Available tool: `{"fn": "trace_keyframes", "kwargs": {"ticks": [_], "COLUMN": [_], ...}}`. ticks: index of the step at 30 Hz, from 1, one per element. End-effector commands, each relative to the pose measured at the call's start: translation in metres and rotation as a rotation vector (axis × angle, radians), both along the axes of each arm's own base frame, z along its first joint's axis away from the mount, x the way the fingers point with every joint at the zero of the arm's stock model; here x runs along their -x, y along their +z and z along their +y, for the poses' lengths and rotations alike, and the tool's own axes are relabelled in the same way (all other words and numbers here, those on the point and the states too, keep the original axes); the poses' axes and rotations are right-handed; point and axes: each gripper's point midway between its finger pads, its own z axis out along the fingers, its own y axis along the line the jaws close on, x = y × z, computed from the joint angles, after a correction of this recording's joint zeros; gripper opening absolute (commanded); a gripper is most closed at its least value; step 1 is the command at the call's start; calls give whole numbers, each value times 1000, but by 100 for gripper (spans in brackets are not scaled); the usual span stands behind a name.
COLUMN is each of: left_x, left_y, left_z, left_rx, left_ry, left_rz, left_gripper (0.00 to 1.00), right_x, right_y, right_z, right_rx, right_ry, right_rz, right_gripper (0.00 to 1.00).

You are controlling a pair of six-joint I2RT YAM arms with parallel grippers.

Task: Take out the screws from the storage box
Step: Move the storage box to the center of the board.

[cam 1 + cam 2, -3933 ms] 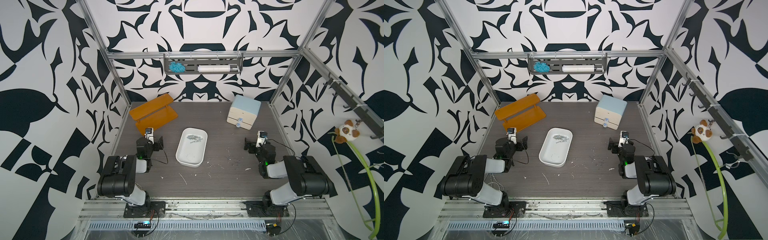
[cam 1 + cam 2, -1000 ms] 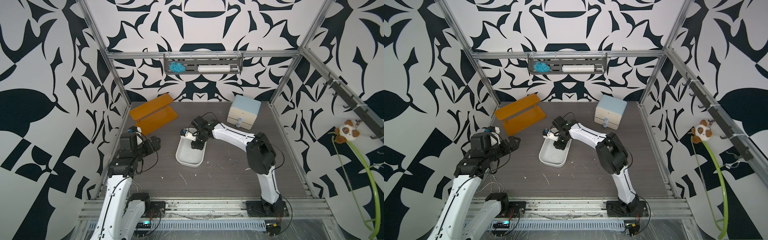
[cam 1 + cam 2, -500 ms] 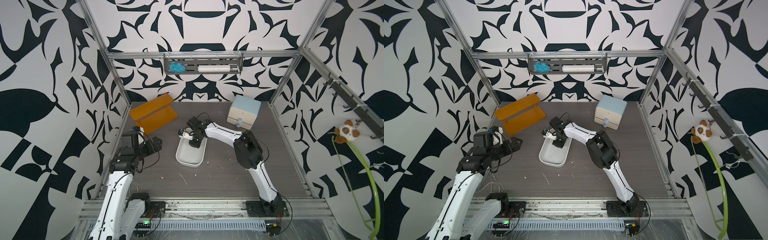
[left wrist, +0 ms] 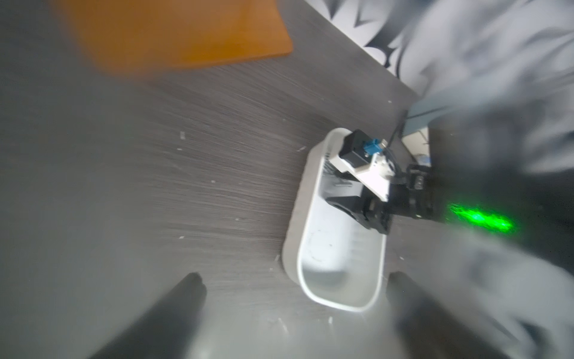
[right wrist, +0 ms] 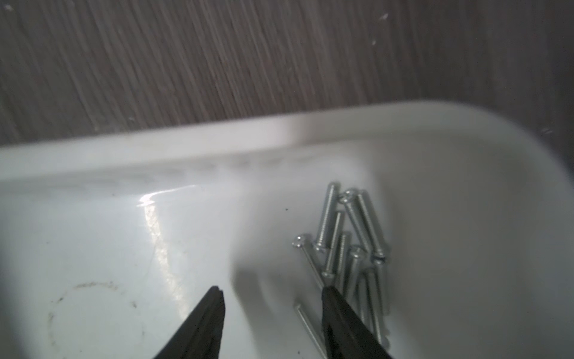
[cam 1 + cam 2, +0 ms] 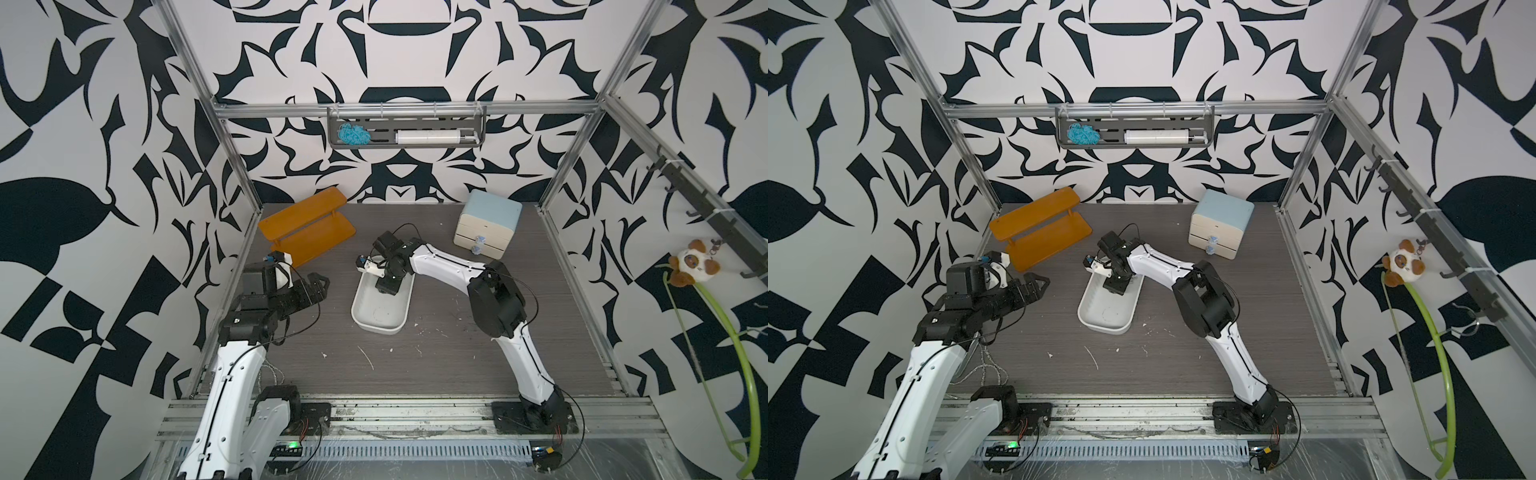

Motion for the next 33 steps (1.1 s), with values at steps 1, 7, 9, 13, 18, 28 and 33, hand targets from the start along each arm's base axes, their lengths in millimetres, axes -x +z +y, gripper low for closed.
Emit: {"fn": "trace_keyframes", "kwargs": {"ticks": [1,7,9,13,18,28,33], "left_x": [2,2,-1,-6,-17,-42,-41], "left_y": [-10,-60,-67,-90,-119,-126,-131], "left_z": [-29,-41,-48,-62,-61,-94,-106], "left_rx": [141,110,48,0,-82,-34,-15], "left_ry": [-100,-125,-143,-179,-166,-311,-356], "left_rz": [62,195,204,289,369,349,360], "left_gripper": [100,87,88,88,86,52,33], "right_x": [-24,-42,-46,-56,-57,-53,-48], "right_y": [79,105,109,123,134,132,130], "right_z": [11,1,-5,-19,-34,-62,-69], "right_rx": [-156,-212,-227,-276,-294,-281,-274], "right_ry": [-55,-144,-176,-243,-273,-336,-339], "right_rz": [-148,-203,-211,-233,-259,-257,-257], "right_gripper": [56,55,55,55,55,55,55]}}
